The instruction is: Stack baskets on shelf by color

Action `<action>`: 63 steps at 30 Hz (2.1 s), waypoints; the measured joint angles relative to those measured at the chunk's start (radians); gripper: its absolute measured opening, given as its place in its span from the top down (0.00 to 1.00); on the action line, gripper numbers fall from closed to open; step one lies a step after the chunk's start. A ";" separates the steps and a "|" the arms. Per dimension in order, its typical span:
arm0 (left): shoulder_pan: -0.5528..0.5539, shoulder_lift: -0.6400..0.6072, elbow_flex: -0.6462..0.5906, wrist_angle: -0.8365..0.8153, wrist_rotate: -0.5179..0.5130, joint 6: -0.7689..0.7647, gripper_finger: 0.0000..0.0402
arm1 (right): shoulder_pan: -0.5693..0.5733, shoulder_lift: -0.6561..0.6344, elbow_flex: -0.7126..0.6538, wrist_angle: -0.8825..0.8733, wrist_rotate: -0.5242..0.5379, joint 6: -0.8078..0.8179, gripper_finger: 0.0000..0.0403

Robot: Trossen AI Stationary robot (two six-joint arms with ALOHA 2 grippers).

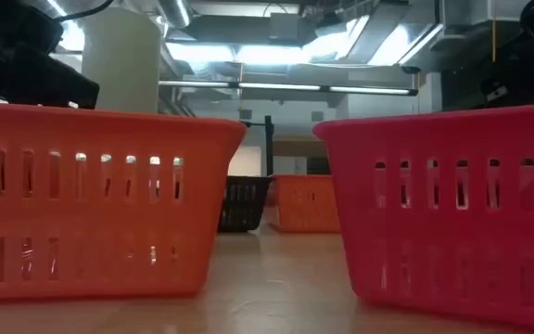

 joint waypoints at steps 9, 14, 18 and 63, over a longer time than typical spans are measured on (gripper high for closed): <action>0.000 0.000 0.000 0.000 0.000 0.000 1.00 | 0.000 0.000 0.000 0.000 0.000 0.000 0.66; 0.000 0.000 0.000 0.000 0.000 0.000 1.00 | 0.000 0.000 0.000 0.000 0.000 0.000 0.66; 0.000 0.000 0.000 0.000 0.000 0.000 1.00 | 0.000 0.000 0.000 0.000 0.000 0.000 0.66; 0.000 0.000 0.000 0.054 -0.033 0.023 1.00 | 0.000 0.001 0.000 0.279 -0.007 0.111 0.66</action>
